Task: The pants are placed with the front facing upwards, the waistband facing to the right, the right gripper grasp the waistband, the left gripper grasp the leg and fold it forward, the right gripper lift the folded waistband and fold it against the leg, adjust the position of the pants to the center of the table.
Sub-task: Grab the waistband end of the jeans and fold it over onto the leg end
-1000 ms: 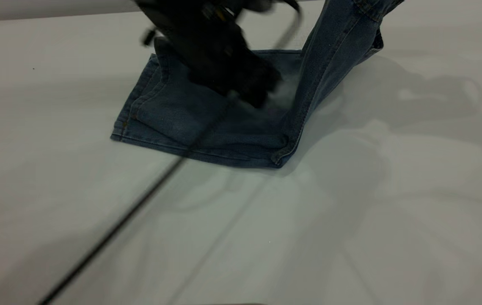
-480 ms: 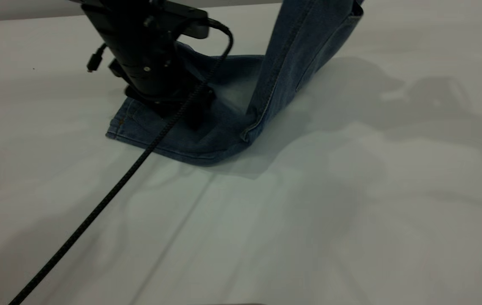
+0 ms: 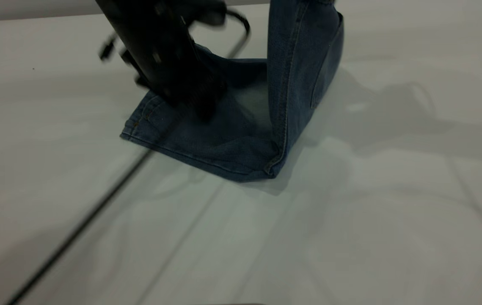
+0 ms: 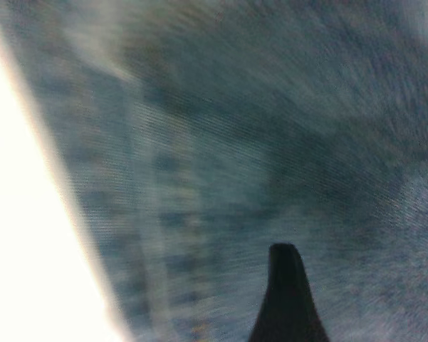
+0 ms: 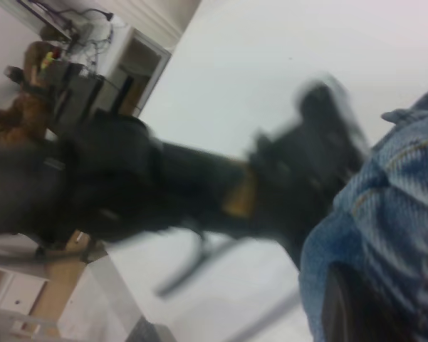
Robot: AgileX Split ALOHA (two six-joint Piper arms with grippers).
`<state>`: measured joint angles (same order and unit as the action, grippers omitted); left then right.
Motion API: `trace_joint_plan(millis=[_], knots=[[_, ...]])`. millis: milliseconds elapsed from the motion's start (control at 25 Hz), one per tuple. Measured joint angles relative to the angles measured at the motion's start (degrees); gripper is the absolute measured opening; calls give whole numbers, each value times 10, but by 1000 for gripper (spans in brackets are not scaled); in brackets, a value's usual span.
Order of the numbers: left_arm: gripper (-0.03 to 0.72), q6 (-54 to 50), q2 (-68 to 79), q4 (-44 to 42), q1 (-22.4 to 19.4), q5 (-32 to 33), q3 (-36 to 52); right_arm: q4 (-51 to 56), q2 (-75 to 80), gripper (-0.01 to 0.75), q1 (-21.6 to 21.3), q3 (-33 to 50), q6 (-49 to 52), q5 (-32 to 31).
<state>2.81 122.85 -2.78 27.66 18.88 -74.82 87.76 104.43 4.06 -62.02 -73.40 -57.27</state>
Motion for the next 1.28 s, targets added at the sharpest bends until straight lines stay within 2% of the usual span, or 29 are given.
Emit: trace_joint_plan(millis=[200, 320, 480, 680, 920, 1040, 1280], knots=[[477, 0, -104, -12, -42, 35, 0, -3, 0, 76, 0, 0, -2, 9], [477, 0, -170, -12, -69, 46, 0, -3, 0, 76, 11, 0, -3, 38], [477, 0, -260, -13, -85, 52, 0, 23, 3, 76, 66, 0, -24, 120], [477, 0, -357, -13, -86, 58, 2, 107, 44, 76, 149, 0, -109, 222], [477, 1, -433, -13, -86, 70, 5, 151, 122, 100, 215, -23, -177, 276], [477, -1, -449, -12, -86, 92, 5, 152, 150, 171, 238, -48, -173, 296], [477, -3, -465, -8, -86, 157, 5, 109, 156, 499, 267, -89, -120, 303]])
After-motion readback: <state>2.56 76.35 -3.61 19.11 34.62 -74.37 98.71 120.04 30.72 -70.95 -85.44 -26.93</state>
